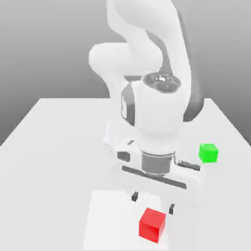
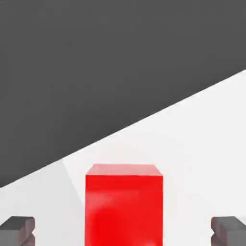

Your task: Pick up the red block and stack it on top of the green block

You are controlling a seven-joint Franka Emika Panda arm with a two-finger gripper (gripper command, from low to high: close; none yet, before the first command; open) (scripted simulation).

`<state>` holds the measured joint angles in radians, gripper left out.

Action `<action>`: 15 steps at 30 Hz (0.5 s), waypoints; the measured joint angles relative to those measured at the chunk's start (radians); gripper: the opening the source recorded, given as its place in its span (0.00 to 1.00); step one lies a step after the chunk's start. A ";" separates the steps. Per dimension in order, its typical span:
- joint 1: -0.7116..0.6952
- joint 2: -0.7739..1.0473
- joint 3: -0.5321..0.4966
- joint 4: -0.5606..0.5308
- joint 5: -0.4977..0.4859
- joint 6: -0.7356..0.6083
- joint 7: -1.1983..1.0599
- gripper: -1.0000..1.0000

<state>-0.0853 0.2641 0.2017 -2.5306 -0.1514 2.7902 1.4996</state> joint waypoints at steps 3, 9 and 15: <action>0.040 0.092 -0.049 0.014 -0.040 0.074 0.031 0.00; 0.044 0.101 -0.054 0.015 -0.047 0.084 0.036 0.00; 0.000 -0.072 0.012 -0.014 0.050 -0.057 -0.035 0.00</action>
<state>-0.0850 0.1923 0.2137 -2.5446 -0.1015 2.7330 1.4644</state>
